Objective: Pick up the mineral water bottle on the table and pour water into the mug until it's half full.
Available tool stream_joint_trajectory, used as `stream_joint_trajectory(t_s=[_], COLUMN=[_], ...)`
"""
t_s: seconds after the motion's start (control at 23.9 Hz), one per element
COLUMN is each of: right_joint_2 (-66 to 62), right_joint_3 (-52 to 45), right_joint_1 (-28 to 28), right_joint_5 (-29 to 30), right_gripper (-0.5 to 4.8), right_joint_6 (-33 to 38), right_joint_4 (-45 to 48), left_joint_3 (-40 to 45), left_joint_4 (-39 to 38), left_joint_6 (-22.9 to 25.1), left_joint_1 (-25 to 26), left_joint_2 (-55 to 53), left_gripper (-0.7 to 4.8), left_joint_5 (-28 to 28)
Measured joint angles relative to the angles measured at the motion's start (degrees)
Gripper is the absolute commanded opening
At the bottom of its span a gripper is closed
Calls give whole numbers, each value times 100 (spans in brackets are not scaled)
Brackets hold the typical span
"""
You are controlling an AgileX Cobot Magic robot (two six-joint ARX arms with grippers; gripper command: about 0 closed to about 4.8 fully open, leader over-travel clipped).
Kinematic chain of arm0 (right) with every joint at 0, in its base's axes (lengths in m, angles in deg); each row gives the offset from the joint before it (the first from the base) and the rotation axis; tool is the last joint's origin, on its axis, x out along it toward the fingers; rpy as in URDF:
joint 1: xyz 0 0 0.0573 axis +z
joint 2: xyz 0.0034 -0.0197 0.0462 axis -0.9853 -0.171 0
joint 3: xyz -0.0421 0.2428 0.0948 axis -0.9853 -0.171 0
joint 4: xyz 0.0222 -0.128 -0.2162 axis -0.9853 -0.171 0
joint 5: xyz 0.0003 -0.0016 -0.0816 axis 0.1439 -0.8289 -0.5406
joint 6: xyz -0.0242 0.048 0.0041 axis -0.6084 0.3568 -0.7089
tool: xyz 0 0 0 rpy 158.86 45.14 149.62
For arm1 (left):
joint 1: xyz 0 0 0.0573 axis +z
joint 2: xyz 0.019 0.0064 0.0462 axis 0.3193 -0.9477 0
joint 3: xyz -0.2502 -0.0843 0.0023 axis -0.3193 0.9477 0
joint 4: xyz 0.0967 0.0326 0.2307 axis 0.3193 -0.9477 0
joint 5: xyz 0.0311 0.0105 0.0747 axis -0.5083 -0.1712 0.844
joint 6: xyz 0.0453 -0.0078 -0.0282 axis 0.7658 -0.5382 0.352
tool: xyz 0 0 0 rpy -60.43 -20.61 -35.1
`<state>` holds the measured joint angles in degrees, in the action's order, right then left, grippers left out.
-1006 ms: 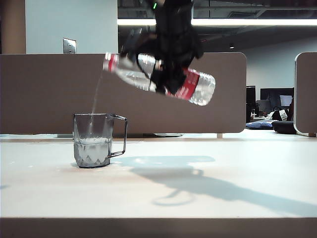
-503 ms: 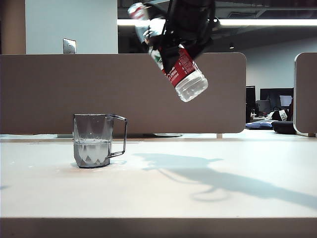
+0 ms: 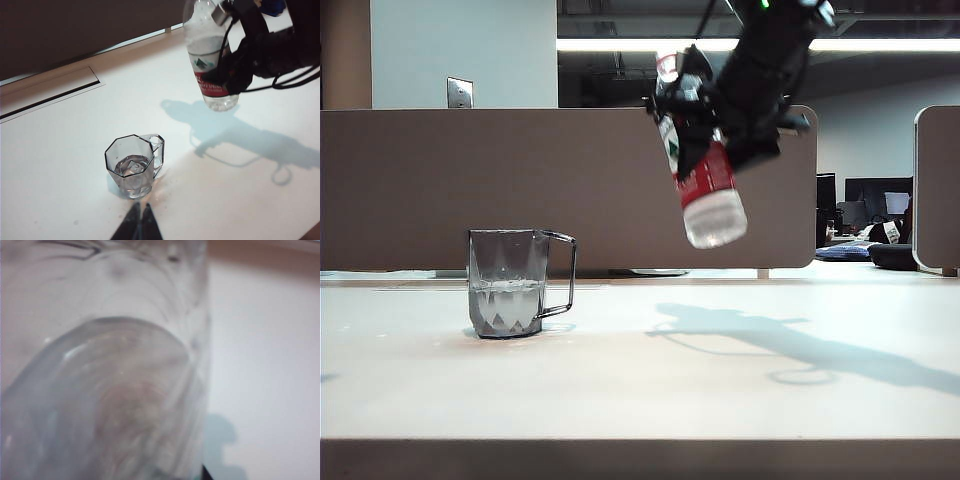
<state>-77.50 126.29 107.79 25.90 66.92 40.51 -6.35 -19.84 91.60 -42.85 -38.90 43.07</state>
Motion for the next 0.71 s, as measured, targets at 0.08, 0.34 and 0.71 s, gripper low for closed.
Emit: stream_joint_trajectory(t_s=[0.08,0.34,0.71], right_joint_2=[33,186,251], right_joint_3=[-337,-1589,-2448], right_joint_1=[-4,0,2], right_joint_5=[39,81,-50], right_gripper=[200,202,216], right_joint_6=[2,28,240], right_joint_4=[245,1547,3091], left_joint_3=[0,2,2], left_joint_4=[-2,-15,-136], left_joint_6=[2,2,2], left_joint_1=[0,0,0], left_joint_2=[0,0,0], left_gripper=[-5,-5,-5], left_joint_5=[111,234,247])
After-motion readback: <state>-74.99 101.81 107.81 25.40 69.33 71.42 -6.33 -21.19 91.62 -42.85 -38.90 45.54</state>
